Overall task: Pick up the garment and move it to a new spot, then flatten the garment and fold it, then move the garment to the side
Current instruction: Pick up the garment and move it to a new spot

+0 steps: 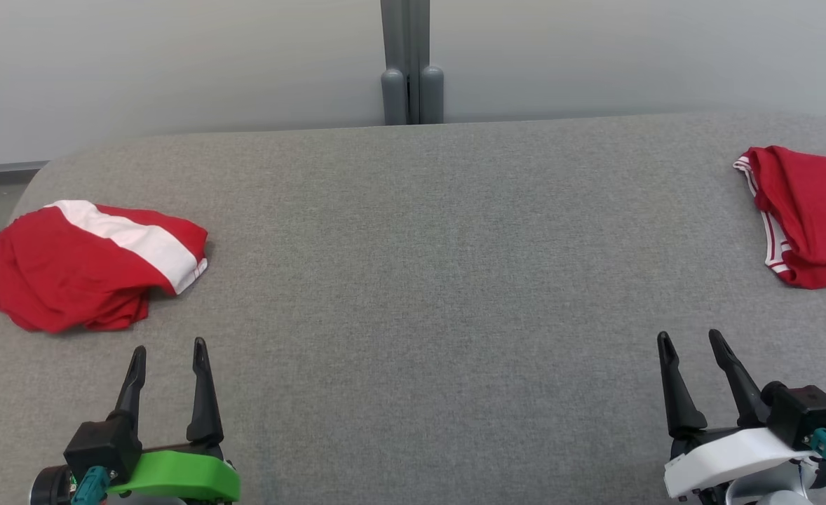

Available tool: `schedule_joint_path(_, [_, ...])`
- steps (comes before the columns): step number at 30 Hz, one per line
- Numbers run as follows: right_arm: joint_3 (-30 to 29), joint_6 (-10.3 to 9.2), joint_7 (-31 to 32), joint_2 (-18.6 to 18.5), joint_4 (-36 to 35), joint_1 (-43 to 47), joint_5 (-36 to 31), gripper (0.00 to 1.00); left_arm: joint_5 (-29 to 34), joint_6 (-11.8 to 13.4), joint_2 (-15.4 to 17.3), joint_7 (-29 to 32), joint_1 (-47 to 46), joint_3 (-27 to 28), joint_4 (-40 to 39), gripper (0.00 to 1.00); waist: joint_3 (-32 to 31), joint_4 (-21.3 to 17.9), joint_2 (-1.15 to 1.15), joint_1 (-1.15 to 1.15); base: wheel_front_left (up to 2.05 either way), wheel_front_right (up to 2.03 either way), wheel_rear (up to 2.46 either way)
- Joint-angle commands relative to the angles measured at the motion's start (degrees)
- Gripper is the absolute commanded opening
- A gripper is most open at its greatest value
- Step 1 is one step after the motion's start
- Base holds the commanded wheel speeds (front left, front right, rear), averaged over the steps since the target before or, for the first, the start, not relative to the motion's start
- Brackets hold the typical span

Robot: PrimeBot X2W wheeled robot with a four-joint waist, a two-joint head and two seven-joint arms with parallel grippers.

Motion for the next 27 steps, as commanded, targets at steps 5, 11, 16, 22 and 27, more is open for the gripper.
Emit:
schedule_joint_path(5, [0.8, -0.08, -0.2, -0.1, 0.3, 0.1, 0.4, 1.00, 0.0, -0.2, 0.1, 0.0, -0.6, 0.8, 0.1, 1.00, 0.2, 2.4, 0.00, 0.01, 0.00, 0.00, 0.00])
schedule_joint_path(11, [1.6, -0.08, -0.2, 0.1, 0.5, -0.1, 0.6, 1.00, 0.5, -0.1, 0.1, 0.0, -0.2, 1.8, -0.3, 1.00, 0.4, 6.3, 0.00, 0.01, 0.00, 0.00, 0.00])
schedule_joint_path(16, [2.1, -0.08, -0.2, 0.2, 0.4, 0.0, 0.4, 1.00, 0.8, -0.3, 0.1, 0.0, 0.3, 2.9, -0.5, 1.00, 0.3, 10.6, 0.00, 0.01, 0.00, 0.00, 0.00])
schedule_joint_path(22, [2.8, -0.08, -0.2, -0.1, 0.6, -0.2, 0.4, 1.00, 0.7, -0.2, 0.1, 0.0, 1.3, 4.0, -0.7, 1.00, 0.5, 16.8, 0.00, 0.01, 0.00, 0.00, 0.00])
schedule_joint_path(27, [3.0, -0.08, -0.2, -0.4, 0.6, -0.4, 0.4, 1.00, 0.2, 0.1, 0.1, 0.0, 1.7, 4.1, -0.9, 1.00, 1.0, 20.8, 0.00, 0.01, 0.00, 0.00, 0.00])
